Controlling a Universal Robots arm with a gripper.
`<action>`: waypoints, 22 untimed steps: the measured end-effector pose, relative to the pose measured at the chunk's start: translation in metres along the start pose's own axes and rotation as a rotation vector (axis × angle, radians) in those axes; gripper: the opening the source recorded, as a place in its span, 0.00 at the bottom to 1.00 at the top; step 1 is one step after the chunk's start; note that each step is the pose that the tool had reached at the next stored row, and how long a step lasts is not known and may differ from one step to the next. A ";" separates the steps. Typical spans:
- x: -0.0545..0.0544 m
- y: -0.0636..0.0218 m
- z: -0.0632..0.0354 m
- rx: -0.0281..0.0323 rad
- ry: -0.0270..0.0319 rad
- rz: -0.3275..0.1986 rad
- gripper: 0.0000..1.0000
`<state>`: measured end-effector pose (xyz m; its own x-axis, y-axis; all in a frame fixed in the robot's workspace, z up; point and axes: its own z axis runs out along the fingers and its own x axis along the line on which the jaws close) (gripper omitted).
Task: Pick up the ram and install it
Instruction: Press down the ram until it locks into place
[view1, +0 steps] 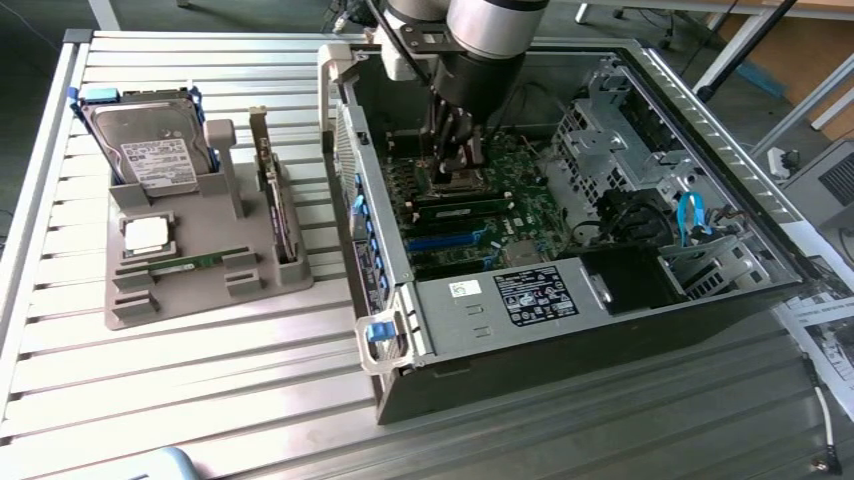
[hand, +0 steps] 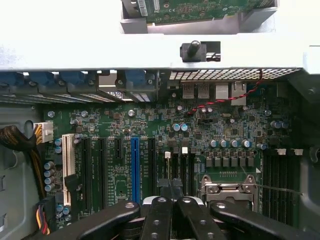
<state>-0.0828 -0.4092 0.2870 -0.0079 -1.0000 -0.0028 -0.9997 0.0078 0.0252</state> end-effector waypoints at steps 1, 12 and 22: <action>0.000 0.0000 0.0000 0.0000 -0.0001 0.000 0.11; 0.000 -0.0163 -0.0004 0.0001 0.0000 0.000 0.11; 0.000 -0.0337 -0.0009 0.0000 0.0001 0.000 0.11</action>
<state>-0.0490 -0.4093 0.2870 -0.0080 -1.0000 -0.0028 -0.9997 0.0079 0.0252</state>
